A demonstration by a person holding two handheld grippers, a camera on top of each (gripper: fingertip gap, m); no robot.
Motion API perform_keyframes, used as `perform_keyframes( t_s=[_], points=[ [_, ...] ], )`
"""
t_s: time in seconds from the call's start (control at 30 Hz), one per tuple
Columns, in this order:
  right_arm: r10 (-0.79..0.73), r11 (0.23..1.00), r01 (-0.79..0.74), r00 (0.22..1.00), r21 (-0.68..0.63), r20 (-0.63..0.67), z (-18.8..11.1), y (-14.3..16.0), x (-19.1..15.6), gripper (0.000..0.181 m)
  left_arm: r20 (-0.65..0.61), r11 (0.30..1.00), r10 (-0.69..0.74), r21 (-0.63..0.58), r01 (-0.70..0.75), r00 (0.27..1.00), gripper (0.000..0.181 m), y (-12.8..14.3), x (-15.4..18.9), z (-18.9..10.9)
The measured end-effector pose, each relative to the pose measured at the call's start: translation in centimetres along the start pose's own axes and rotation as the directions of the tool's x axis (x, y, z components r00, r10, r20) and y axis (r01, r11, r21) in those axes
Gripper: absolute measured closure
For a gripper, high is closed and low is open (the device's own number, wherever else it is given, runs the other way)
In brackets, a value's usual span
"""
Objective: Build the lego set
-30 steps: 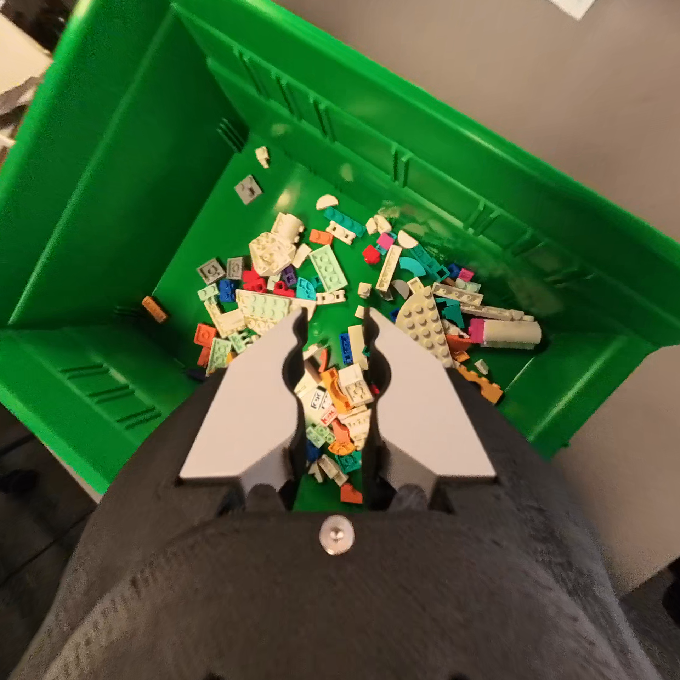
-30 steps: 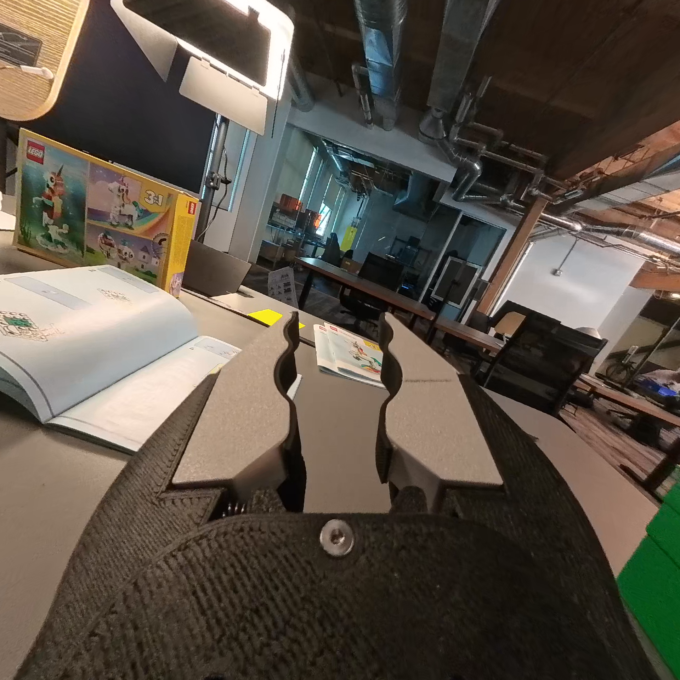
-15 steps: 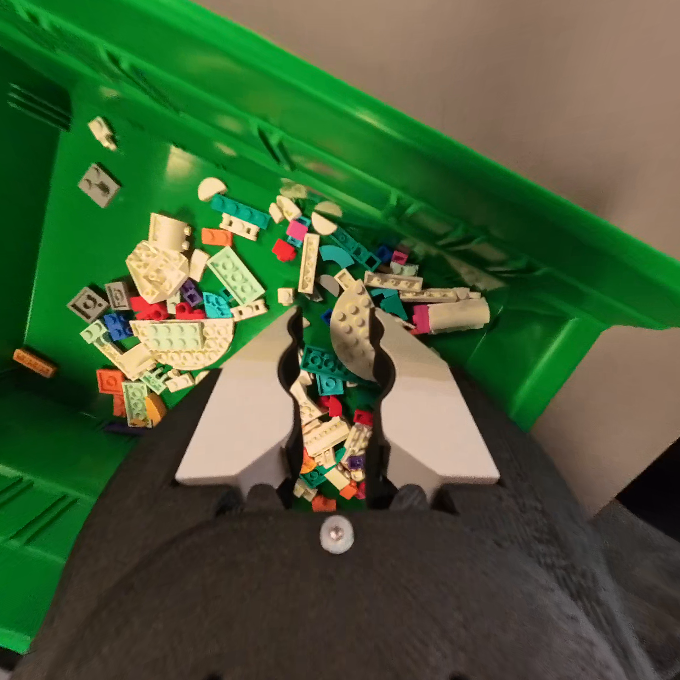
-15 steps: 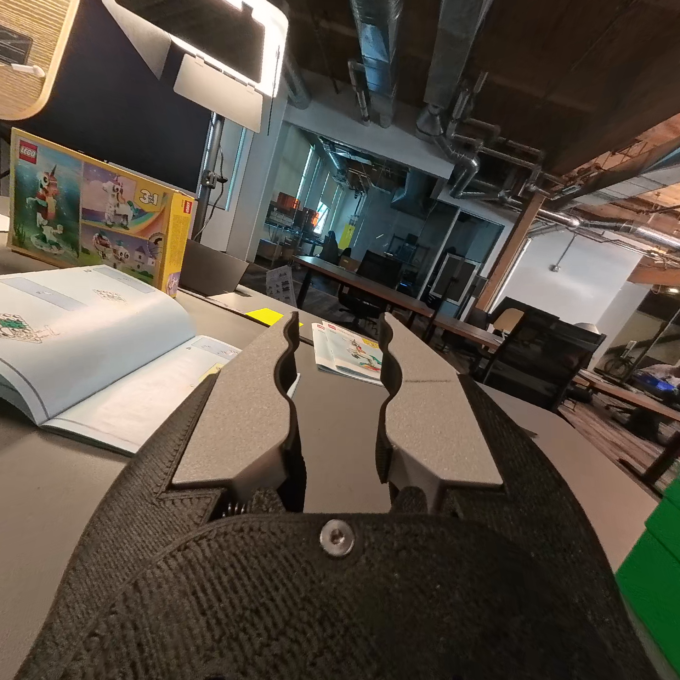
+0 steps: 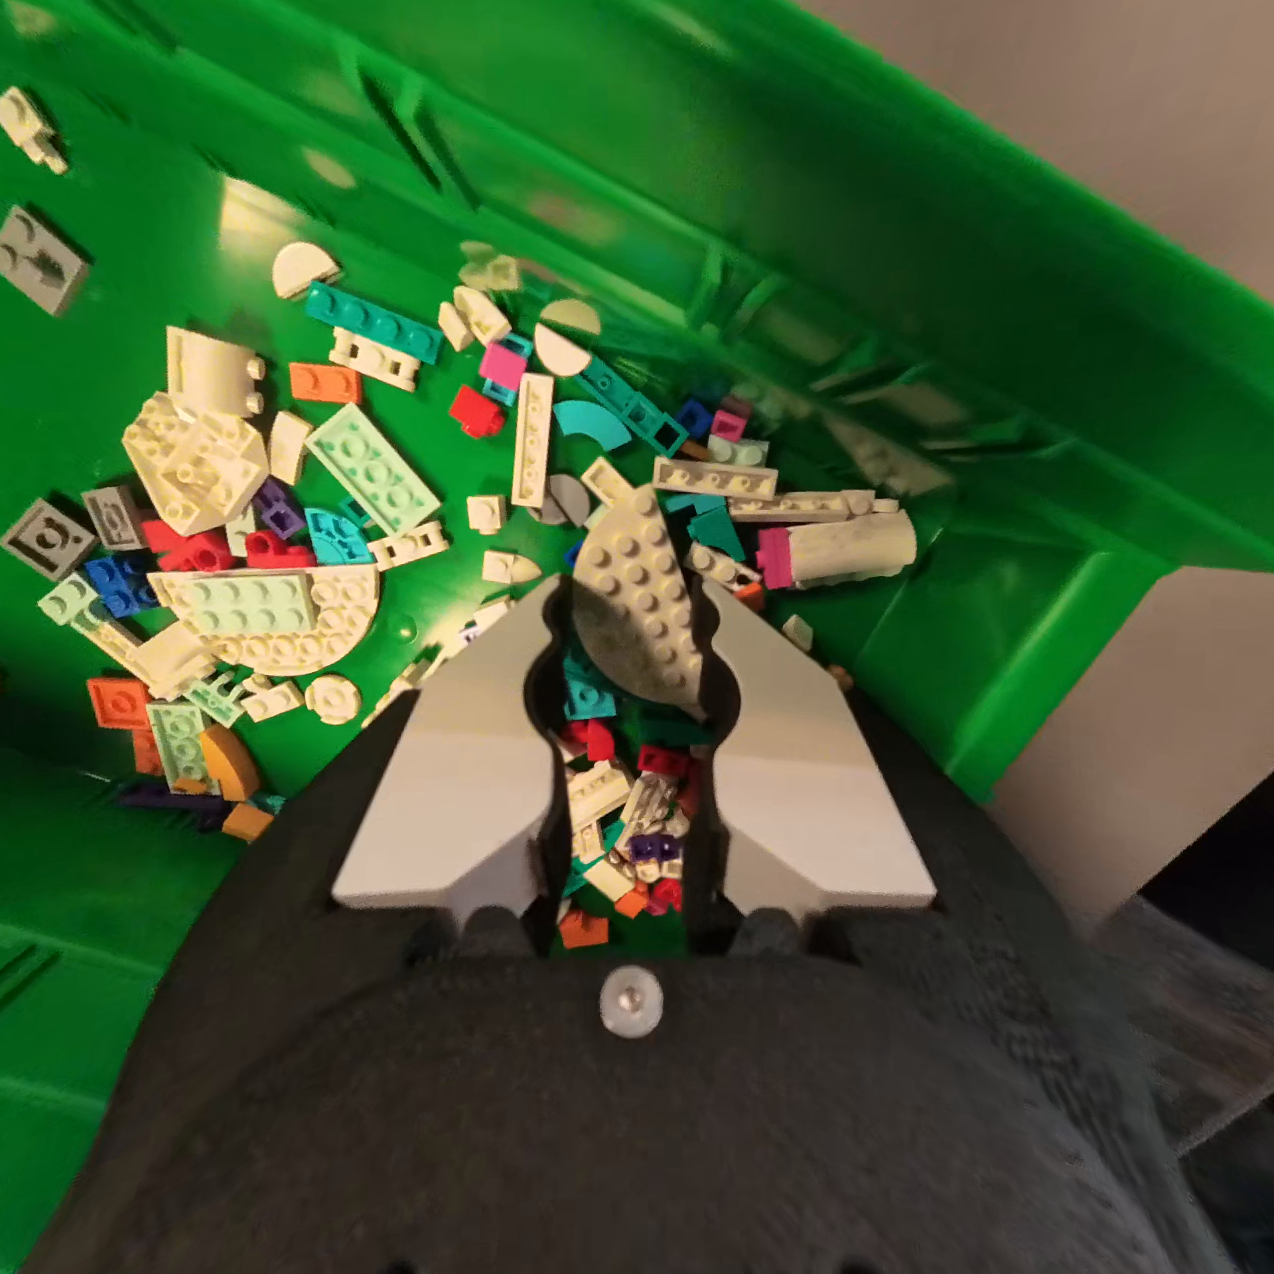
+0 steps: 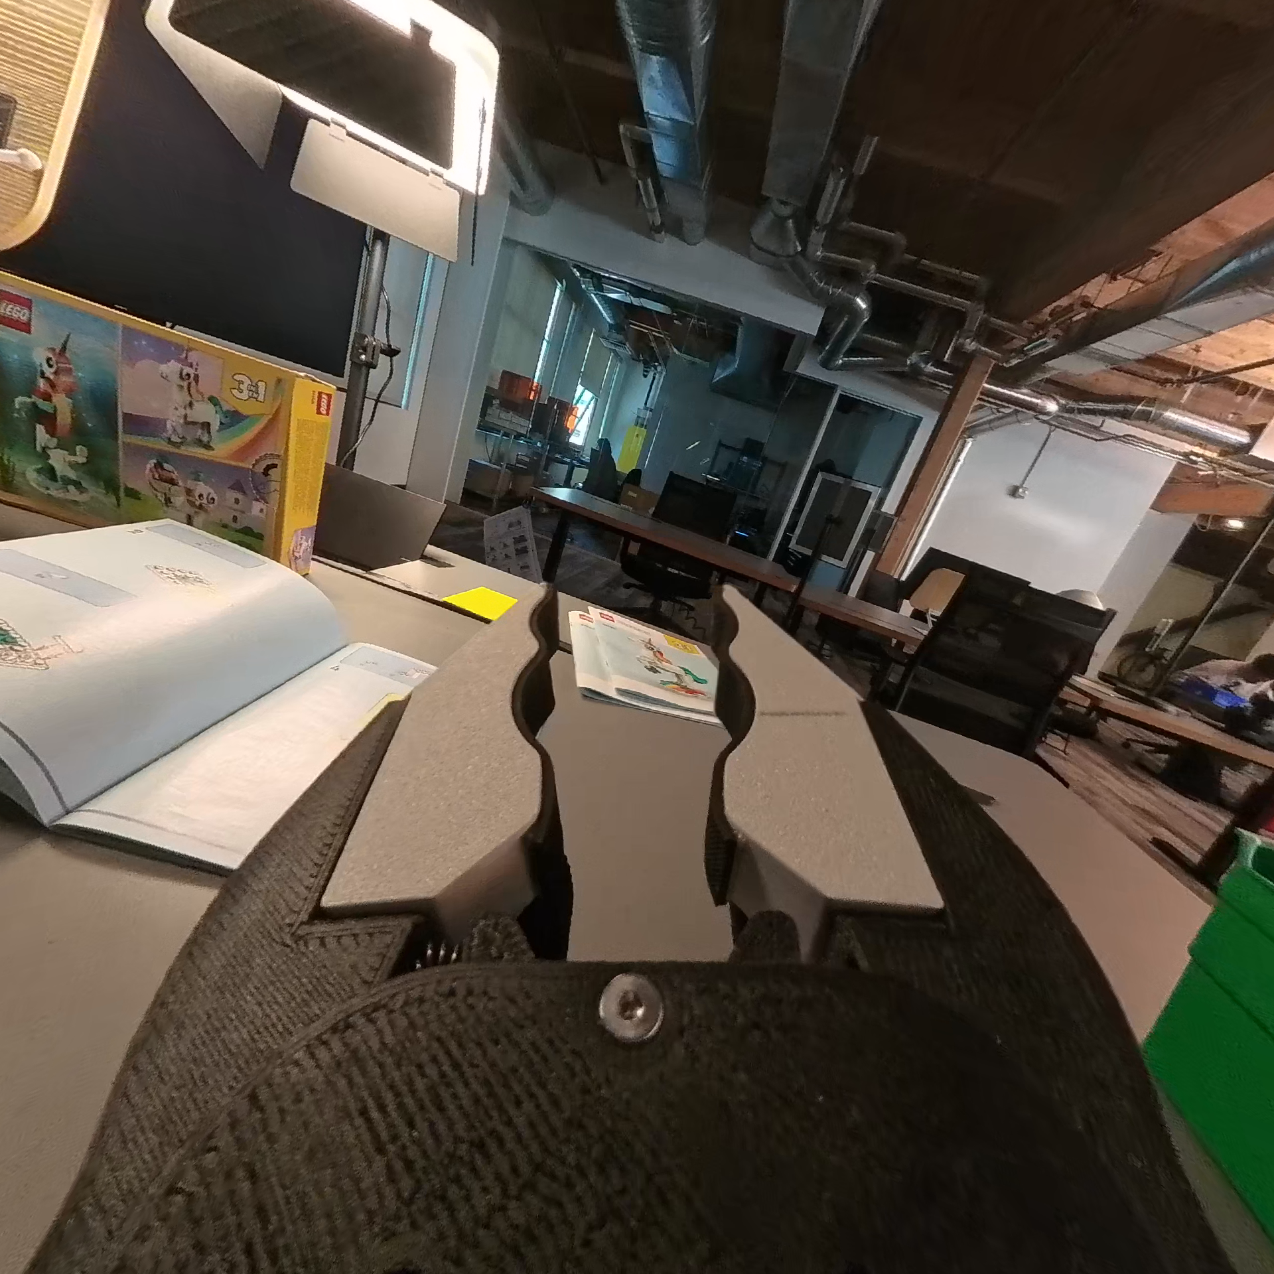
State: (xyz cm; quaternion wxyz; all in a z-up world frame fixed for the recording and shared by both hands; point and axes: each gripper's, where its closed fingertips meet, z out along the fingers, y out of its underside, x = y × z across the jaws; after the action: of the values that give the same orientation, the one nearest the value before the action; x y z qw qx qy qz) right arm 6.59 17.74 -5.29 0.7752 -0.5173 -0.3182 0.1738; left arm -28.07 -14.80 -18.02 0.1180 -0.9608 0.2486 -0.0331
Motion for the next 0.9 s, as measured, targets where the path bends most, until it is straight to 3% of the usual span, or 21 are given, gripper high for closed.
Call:
perform_keyframes(
  t_s=[0.03, 0.2, 0.53, 0.7, 0.9],
  points=[
    [-0.001, 1.000, 0.001, 1.000, 0.002, -0.002, 0.0, 0.0, 0.0, 0.138, 0.005, 1.000, 0.007, -0.012, -0.006, 1.000, 0.148, 0.1, -0.1, 0.0],
    [0.002, 1.000, -0.002, 1.000, 0.002, -0.005, 0.0, 0.0, 0.1, 0.137, 0.076, 0.999, -0.002, -0.045, 0.006, 0.997, 0.148, 0.6, -1.9, -0.3],
    [0.027, 1.000, -0.027, 1.000, 0.010, -0.002, -0.1, -0.1, 0.3, 0.137, 0.219, 0.986, -0.165, 0.047, 0.159, 0.962, 0.147, 0.3, -7.1, -1.3],
    [0.034, 0.999, -0.034, 0.999, 0.011, -0.002, -0.1, -0.1, 0.3, 0.137, 0.136, 0.986, -0.013, 0.164, -0.010, 0.991, 0.146, -2.1, -3.7, -2.5],
    [0.034, 0.999, -0.034, 0.999, 0.011, 0.000, 0.0, -0.1, 0.3, 0.138, -0.008, 0.988, 0.116, 0.106, -0.115, 0.993, 0.149, -1.2, -0.1, -2.0]
  ],
)
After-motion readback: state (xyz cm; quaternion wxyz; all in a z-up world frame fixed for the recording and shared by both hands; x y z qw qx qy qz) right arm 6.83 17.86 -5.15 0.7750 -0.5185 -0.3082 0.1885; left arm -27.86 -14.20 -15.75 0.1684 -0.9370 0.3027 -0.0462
